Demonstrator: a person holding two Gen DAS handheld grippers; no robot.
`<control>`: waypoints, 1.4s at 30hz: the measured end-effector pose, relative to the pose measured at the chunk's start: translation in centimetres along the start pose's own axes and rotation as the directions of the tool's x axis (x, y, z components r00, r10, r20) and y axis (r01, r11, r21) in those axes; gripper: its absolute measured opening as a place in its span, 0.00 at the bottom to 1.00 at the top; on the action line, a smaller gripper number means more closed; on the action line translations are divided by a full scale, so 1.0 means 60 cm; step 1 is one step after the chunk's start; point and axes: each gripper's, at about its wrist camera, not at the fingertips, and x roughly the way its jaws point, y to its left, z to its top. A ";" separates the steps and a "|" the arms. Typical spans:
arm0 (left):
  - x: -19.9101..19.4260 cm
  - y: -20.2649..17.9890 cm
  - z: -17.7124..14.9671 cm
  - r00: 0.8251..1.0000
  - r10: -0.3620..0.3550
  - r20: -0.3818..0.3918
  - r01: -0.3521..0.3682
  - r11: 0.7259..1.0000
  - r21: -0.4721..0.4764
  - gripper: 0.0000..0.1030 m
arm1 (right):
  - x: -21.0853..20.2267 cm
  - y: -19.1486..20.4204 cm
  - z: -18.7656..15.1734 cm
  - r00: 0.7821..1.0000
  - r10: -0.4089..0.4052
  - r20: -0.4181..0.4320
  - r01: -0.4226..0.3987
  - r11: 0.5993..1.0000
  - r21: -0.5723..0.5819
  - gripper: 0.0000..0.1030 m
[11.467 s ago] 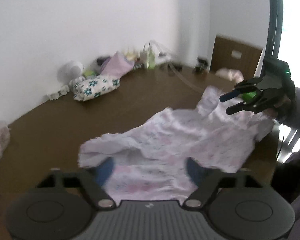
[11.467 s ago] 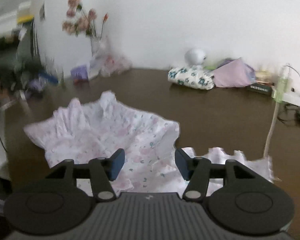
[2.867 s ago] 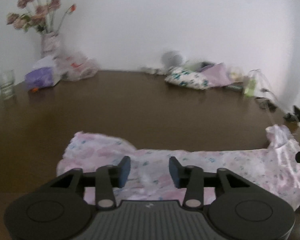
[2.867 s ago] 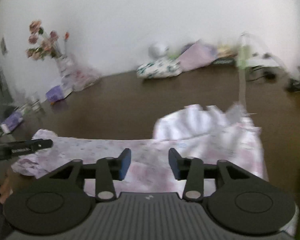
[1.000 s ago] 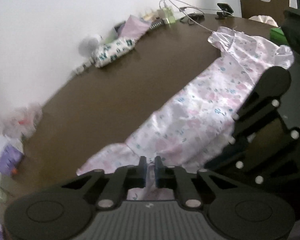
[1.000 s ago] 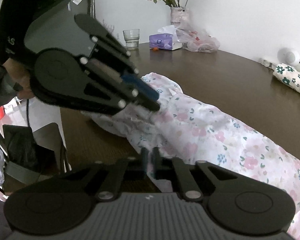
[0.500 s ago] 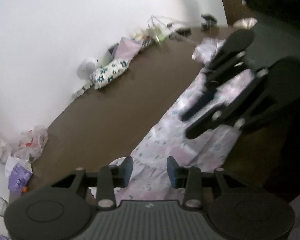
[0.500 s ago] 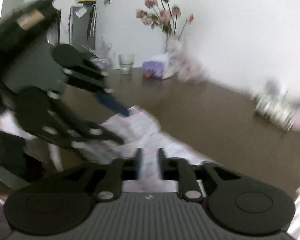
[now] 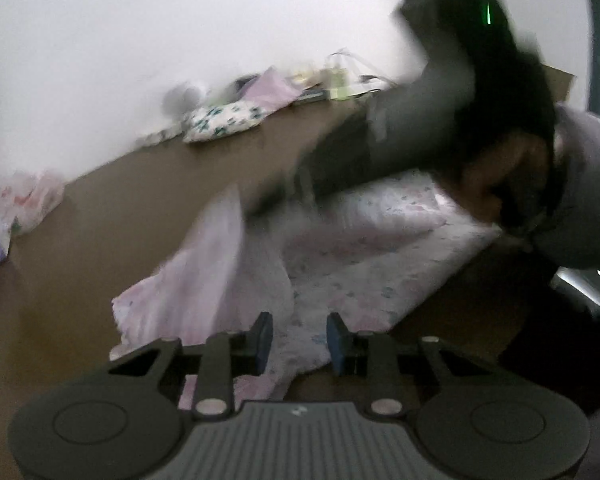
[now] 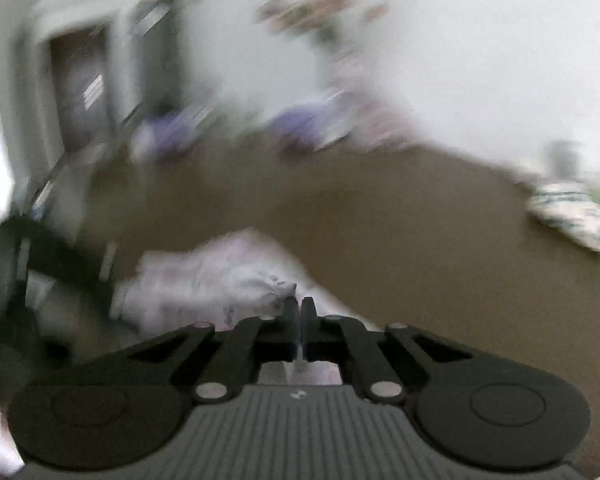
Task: Fold clothes
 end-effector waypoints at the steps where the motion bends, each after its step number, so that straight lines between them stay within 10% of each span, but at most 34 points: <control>1: 0.002 0.004 -0.002 1.000 0.006 -0.009 -0.006 1.000 -0.020 0.27 | -0.015 -0.013 0.013 0.995 -0.037 0.092 0.033 0.999 0.042 0.01; 3: 0.007 0.013 -0.006 1.000 0.016 -0.027 -0.018 0.998 -0.059 0.27 | -0.044 -0.029 0.021 0.965 -0.045 0.260 0.031 0.998 0.060 0.01; 8: -0.004 0.065 -0.015 1.000 0.022 -0.003 -0.022 0.954 -0.298 0.30 | -0.029 0.004 0.000 0.987 -0.030 0.160 0.038 0.998 -0.050 0.02; 15: -0.007 0.133 -0.018 0.980 -0.151 0.131 0.200 0.745 -0.637 0.46 | -0.004 0.057 -0.039 1.000 -0.025 -0.012 0.023 0.981 -0.193 0.16; 25: 0.054 0.196 -0.009 0.976 -0.133 0.170 0.211 0.432 -0.877 0.57 | -0.002 0.027 -0.036 0.999 -0.033 0.001 0.033 0.998 -0.062 0.02; 28: 0.066 0.206 -0.009 0.986 -0.095 0.137 0.164 0.405 -0.899 0.44 | -0.014 0.036 -0.042 1.000 -0.012 0.016 0.013 0.995 -0.102 0.06; 30: 0.067 0.208 -0.012 0.984 -0.065 0.164 0.176 0.415 -0.893 0.03 | -0.015 0.048 -0.050 1.000 -0.011 -0.020 0.008 0.988 -0.154 0.15; 33: 0.056 0.212 -0.021 0.975 0.036 0.220 0.182 0.439 -0.880 0.04 | -0.028 0.052 -0.067 0.996 -0.063 -0.058 0.051 0.982 -0.180 0.40; 37: 0.056 0.217 -0.039 0.968 0.094 0.233 0.167 0.453 -0.876 0.03 | -0.037 0.031 -0.090 0.982 -0.142 -0.124 0.119 0.977 -0.175 0.38; 42: 0.059 0.191 -0.043 0.986 0.122 0.114 0.030 0.543 -0.839 0.06 | -0.043 -0.002 -0.102 0.970 -0.168 -0.174 0.155 0.984 -0.087 0.20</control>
